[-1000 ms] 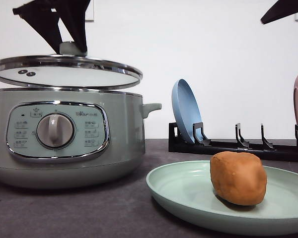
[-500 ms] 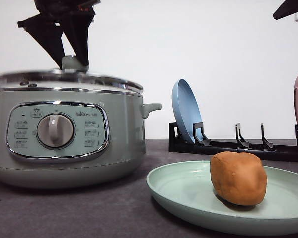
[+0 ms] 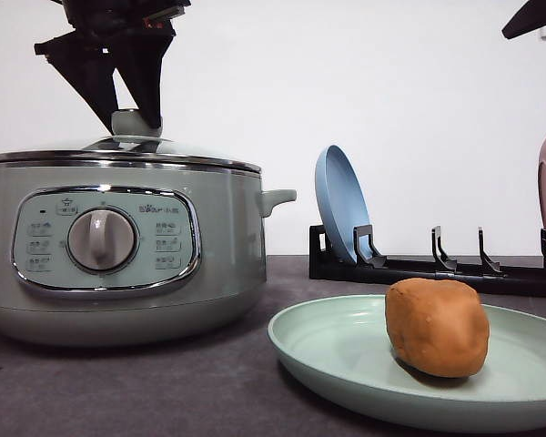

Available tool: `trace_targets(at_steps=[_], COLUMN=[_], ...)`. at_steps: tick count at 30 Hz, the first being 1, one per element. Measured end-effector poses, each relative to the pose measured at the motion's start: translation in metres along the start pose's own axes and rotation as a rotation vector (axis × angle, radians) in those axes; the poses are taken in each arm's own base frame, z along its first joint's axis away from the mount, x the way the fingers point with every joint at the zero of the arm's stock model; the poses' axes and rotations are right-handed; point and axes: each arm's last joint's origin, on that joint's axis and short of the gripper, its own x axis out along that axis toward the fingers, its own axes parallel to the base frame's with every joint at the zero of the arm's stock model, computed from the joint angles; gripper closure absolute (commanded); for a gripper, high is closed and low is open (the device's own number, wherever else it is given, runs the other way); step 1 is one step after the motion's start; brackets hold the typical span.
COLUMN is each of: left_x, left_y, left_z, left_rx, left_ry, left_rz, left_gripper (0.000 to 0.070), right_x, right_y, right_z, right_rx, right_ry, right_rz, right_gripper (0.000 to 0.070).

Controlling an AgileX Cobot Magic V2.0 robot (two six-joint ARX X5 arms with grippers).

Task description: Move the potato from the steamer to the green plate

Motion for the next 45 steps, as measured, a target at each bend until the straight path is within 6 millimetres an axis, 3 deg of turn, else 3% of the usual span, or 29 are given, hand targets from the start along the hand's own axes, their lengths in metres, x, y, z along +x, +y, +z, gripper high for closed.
trace_targets(at_steps=[1, 2, 6, 7, 8, 16, 27, 35, 40, 42, 43, 44, 45], left_x=[0.000, 0.000, 0.001, 0.002, 0.002, -0.004, -0.087, -0.118, -0.126, -0.125, -0.125, -0.125, -0.125], left_y=[0.000, 0.000, 0.000, 0.000, 0.000, -0.003, -0.016, -0.027, -0.029, -0.029, -0.029, -0.029, -0.029], left_z=[0.000, 0.000, 0.000, 0.000, 0.000, -0.001, -0.033, -0.055, -0.062, -0.062, -0.062, -0.062, -0.062], left_rx=[0.000, 0.000, -0.002, -0.004, -0.005, -0.014, 0.016, 0.050, 0.058, 0.057, 0.057, 0.057, 0.057], left_ry=[0.001, 0.002, 0.006, 0.009, 0.009, -0.011, -0.205, -0.242, -0.245, -0.241, -0.240, -0.241, -0.241], left_rz=[0.000, 0.000, 0.000, 0.000, 0.000, -0.002, -0.098, -0.229, -0.242, -0.243, -0.243, -0.243, -0.243], left_gripper=[0.0669, 0.0599, 0.0208, 0.0147, 0.0139, 0.0135, 0.0147, 0.0147, 0.0155, 0.0212, 0.0278, 0.0354, 0.0445], right_x=[0.000, 0.000, 0.000, 0.000, 0.000, 0.000, -0.001, -0.004, -0.004, -0.005, -0.005, -0.005, -0.005], right_y=[0.000, 0.000, 0.000, 0.000, 0.000, 0.000, 0.001, 0.002, 0.002, 0.002, 0.002, 0.002, 0.002], right_z=[0.000, 0.000, 0.000, 0.000, 0.000, -0.001, -0.010, -0.022, -0.025, -0.026, -0.026, -0.026, -0.026], right_rx=[0.000, 0.000, -0.003, -0.005, -0.006, -0.016, -0.016, 0.006, 0.013, 0.014, 0.014, 0.014, 0.015], right_ry=[0.000, 0.000, 0.000, 0.000, 0.000, 0.016, 0.124, 0.290, 0.327, 0.331, 0.332, 0.333, 0.333], right_rz=[0.000, 0.000, 0.001, 0.001, 0.001, -0.001, 0.105, 0.219, 0.236, 0.235, 0.235, 0.235, 0.234], right_gripper=[0.0076, 0.0076, 0.0076, 0.0076, 0.0076, 0.0076, 0.0076, 0.0077, 0.0077, 0.0083, 0.0102, 0.0158, 0.0260])
